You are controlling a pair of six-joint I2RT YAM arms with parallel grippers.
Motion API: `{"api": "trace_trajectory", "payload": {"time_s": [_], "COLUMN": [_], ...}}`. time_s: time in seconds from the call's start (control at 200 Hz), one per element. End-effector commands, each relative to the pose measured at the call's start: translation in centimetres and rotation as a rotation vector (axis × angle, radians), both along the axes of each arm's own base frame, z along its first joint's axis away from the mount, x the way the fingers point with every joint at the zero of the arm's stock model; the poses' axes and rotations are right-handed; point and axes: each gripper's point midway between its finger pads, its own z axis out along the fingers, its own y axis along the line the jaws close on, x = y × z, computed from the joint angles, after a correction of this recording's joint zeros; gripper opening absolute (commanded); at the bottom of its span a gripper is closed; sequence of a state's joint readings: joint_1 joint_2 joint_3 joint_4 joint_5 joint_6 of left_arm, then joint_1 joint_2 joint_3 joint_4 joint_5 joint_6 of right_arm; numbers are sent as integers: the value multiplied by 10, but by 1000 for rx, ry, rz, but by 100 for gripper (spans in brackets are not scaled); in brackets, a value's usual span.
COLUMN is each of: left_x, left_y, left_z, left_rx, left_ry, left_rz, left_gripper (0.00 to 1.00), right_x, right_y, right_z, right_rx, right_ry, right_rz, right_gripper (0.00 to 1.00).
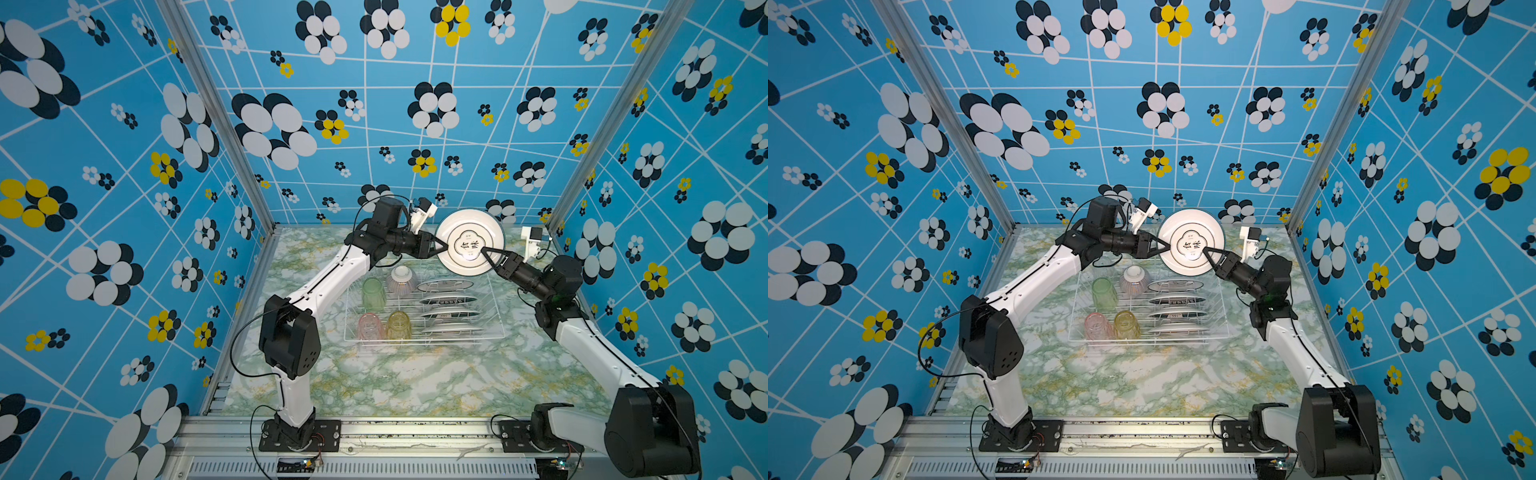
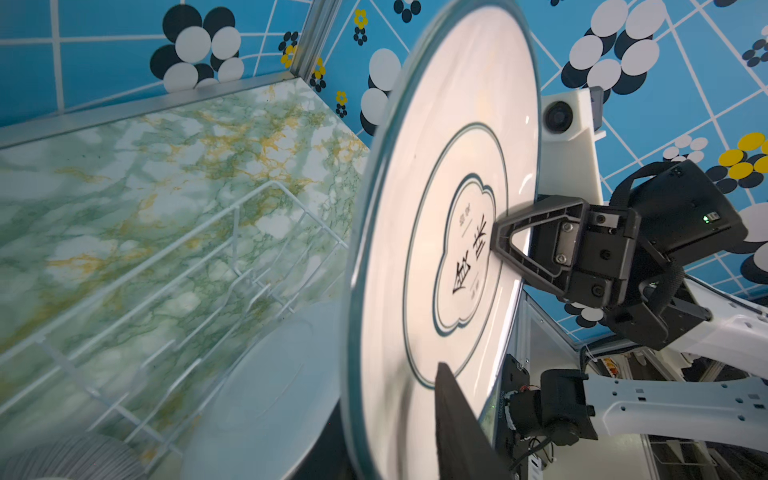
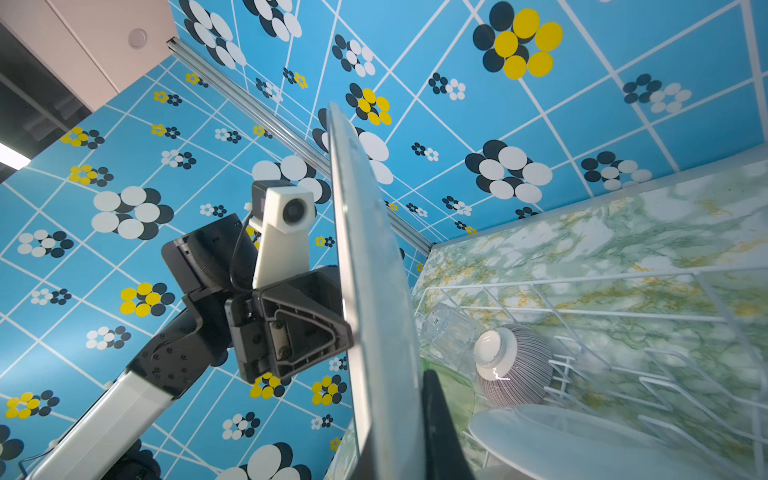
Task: Unload the mixed dishes from the dish rack
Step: 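Grasp the plate edge with right gripper while left gripper releases it, then lower plate onto table with right gripper while left arm returns to rack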
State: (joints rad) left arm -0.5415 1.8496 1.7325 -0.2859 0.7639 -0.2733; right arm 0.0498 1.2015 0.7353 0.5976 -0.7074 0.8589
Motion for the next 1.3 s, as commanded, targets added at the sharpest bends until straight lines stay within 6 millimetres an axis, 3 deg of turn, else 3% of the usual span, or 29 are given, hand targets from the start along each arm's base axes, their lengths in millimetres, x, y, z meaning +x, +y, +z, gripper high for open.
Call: {"api": "trace_trajectory", "payload": {"time_s": [0.0,0.115,0.235,0.4,0.515,0.69,0.905,1.295], "left_x": [-11,-11,-26,-49,-62,-69,-73,-68], "left_y": [18,48,68,66,62,61,56,49], "left_z": [10,-3,-7,-20,-23,-25,-31,-48], "left_rx": [90,329,447,402,370,340,341,419], "left_ry": [-147,-323,-400,-342,-346,-363,-365,-351], "left_rz": [63,268,342,276,224,217,188,165], "left_gripper": [31,34,37,38,39,38,40,37], "right_x": [-5,-3,-1,-6,-7,7,26,37], "right_y": [-26,-69,-121,-183,-210,-210,-203,-199], "right_z": [20,11,-21,-69,-107,-155,-194,-234], "right_rx": [-41,-105,-191,-226,-227,-168,-87,-53], "right_ry": [-65,11,174,341,446,555,635,714], "right_rz": [-123,-293,-496,-708,-775,-720,-643,-593], "right_gripper": [0,0,0,0,0,0,0,0]}}
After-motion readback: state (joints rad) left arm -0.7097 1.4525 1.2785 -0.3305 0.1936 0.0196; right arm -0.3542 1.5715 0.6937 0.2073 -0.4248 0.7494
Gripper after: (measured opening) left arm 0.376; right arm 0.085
